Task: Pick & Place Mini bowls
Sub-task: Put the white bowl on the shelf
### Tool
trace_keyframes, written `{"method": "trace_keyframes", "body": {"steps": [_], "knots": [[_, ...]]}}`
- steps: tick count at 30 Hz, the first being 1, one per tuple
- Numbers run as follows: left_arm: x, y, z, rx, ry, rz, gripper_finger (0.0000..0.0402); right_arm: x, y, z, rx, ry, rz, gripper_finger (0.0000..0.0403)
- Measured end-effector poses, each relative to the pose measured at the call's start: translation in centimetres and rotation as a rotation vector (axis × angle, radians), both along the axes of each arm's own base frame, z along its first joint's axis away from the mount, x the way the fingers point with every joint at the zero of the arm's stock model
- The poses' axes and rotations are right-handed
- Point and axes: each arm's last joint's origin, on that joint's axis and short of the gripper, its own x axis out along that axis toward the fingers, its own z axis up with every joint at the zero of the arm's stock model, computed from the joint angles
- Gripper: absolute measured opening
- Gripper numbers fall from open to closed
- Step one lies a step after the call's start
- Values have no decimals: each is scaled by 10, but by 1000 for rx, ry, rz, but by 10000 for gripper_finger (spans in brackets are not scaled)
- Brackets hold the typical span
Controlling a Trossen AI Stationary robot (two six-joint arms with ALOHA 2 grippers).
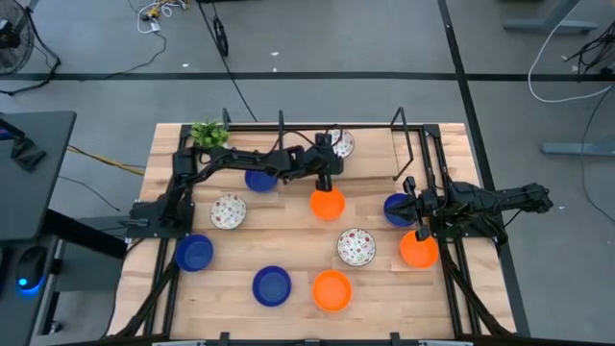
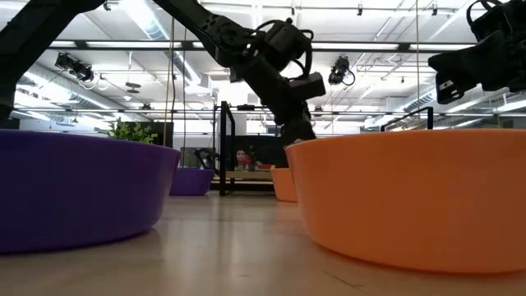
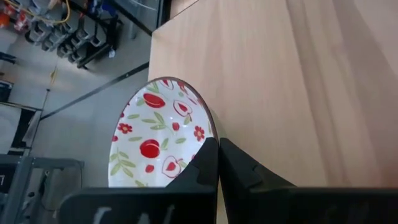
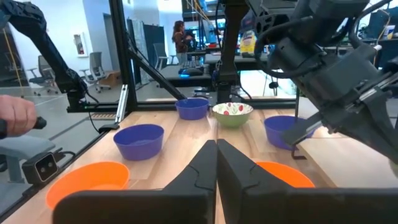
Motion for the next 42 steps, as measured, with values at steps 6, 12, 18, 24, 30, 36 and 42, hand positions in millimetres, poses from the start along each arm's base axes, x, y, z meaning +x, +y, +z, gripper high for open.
{"method": "trace_keyframes", "body": {"steps": [6, 12, 18, 24, 30, 36, 42], "knots": [[-2, 9, 0, -9, -4, 7, 11, 0, 0, 0, 0, 0, 0, 13], [0, 9, -6, -52, -2, -46, 10, 0, 0, 0, 0, 0, 0, 13], [1, 8, -18, -61, 36, -49, 16, 0, 0, 0, 0, 0, 0, 13], [3, 9, -21, -52, 25, -39, 18, 0, 0, 0, 0, 0, 0, 13], [4, 7, -20, -47, 16, -40, 18, 0, 0, 0, 0, 0, 0, 13], [4, 6, -20, -39, 14, -33, 18, 0, 0, 0, 0, 0, 0, 13], [6, 0, -19, -21, 10, -25, 18, 0, 0, 0, 0, 0, 0, 13]]}}
